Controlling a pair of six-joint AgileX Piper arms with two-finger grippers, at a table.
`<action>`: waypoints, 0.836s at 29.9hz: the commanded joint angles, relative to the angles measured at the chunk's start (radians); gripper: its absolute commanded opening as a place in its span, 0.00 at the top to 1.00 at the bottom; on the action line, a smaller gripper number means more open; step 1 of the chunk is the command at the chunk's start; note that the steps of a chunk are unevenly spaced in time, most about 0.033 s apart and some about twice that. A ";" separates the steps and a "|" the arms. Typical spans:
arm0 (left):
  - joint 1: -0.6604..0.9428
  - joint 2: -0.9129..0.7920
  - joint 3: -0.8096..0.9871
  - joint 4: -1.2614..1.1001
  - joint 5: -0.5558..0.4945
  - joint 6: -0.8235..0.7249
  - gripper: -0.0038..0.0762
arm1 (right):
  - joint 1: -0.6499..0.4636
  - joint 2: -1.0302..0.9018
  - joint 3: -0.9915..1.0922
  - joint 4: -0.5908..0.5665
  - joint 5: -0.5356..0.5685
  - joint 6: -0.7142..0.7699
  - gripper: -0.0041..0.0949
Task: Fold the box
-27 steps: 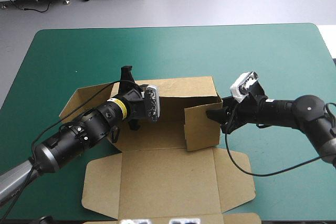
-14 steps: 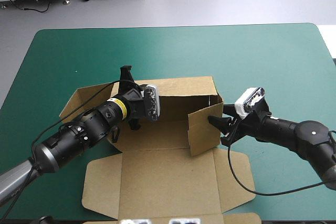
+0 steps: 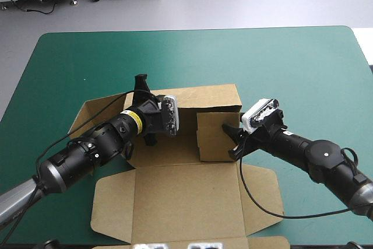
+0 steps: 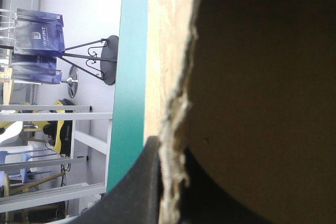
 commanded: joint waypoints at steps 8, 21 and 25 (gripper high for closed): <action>-0.028 0.005 -0.007 -0.065 -0.036 -0.024 0.96 | 0.066 0.033 -0.023 0.038 -0.184 0.060 0.52; -0.120 0.009 0.009 -0.113 -0.062 -0.023 0.96 | 0.066 0.034 -0.023 0.100 -0.166 0.060 0.60; -0.126 0.015 0.009 -0.113 -0.058 -0.042 0.96 | 0.066 0.041 -0.024 0.112 -0.120 0.058 0.79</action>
